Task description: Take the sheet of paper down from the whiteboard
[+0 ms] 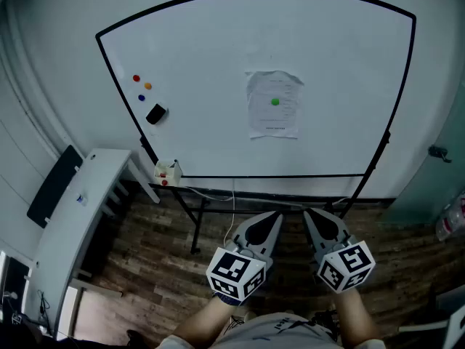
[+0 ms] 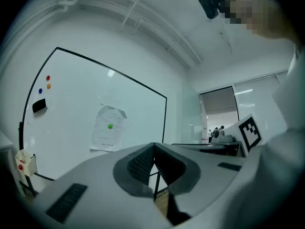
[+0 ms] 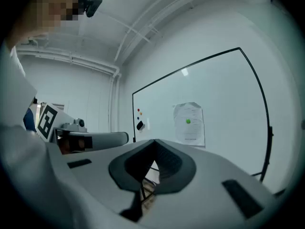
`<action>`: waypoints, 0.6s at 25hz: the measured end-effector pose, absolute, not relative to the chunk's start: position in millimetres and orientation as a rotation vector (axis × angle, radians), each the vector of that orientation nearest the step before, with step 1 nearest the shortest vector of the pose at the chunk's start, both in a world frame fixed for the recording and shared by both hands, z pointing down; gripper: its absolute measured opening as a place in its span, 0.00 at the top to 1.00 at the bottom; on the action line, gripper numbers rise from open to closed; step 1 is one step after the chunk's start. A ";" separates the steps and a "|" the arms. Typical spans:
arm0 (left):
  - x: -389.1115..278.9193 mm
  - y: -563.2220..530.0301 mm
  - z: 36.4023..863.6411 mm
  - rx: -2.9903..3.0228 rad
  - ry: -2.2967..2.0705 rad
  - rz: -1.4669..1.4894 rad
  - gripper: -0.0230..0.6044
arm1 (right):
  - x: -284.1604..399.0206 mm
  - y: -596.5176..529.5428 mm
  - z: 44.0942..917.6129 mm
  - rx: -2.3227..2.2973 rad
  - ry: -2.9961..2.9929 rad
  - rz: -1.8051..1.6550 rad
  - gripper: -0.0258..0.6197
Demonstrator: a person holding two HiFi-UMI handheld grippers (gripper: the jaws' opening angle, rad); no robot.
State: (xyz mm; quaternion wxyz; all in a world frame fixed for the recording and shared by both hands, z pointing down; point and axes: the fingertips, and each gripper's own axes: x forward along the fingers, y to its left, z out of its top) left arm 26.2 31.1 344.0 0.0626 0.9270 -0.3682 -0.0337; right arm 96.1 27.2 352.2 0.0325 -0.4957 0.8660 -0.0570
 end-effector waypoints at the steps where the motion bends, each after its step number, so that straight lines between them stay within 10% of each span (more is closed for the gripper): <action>1: 23.4 30.5 344.8 2.801 -1.111 -0.102 0.94 | 93.2 26.6 352.7 -1.528 2.665 -0.176 0.94; 15: -21.7 20.0 353.6 2.829 -1.113 -0.046 0.94 | 51.2 22.6 348.0 -1.562 2.622 -0.160 0.94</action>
